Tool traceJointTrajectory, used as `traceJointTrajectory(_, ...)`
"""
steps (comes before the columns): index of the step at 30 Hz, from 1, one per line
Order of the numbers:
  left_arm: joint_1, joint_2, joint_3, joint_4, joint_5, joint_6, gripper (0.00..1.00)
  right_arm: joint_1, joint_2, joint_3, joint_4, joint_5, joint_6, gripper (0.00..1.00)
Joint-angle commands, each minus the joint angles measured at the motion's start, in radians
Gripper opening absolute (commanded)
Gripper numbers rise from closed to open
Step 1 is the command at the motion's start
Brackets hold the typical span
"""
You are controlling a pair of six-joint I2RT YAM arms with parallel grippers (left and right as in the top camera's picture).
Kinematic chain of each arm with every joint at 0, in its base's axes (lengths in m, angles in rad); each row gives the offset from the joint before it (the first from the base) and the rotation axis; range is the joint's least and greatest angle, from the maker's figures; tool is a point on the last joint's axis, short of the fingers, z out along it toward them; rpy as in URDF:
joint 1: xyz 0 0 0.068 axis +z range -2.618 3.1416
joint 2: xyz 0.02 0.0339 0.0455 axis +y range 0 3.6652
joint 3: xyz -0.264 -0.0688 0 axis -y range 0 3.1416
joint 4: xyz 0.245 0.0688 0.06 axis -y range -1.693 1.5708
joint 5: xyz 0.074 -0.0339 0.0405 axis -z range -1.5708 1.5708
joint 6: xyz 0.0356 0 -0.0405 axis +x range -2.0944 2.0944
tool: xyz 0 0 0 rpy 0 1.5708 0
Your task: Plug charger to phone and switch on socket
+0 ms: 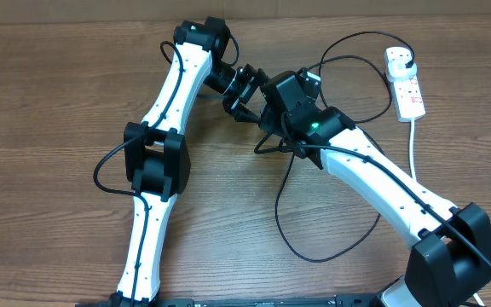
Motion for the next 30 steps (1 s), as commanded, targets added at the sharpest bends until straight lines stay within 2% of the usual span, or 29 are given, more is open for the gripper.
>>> traceJointTrajectory(1,-0.007,0.008,0.032,0.004,0.026,-0.003,0.68,0.004,-0.002,0.027,0.004,0.011,-0.016,0.12)
traceJointTrajectory(7,-0.007,0.008,0.032,0.021,-0.004,0.006,0.77,0.004,-0.002,0.027,-0.004,0.010,-0.016,0.04)
traceJointTrajectory(17,0.015,0.008,0.032,0.084,-0.003,0.061,0.85,0.003,-0.015,0.027,-0.004,0.012,-0.024,0.04)
traceJointTrajectory(24,0.108,-0.032,0.033,0.105,-0.003,0.172,0.90,-0.039,-0.079,0.027,-0.023,0.051,-0.047,0.04)
traceJointTrajectory(30,0.198,-0.172,0.033,0.100,-0.003,0.297,0.94,-0.114,-0.123,0.027,-0.026,0.010,-0.047,0.04)
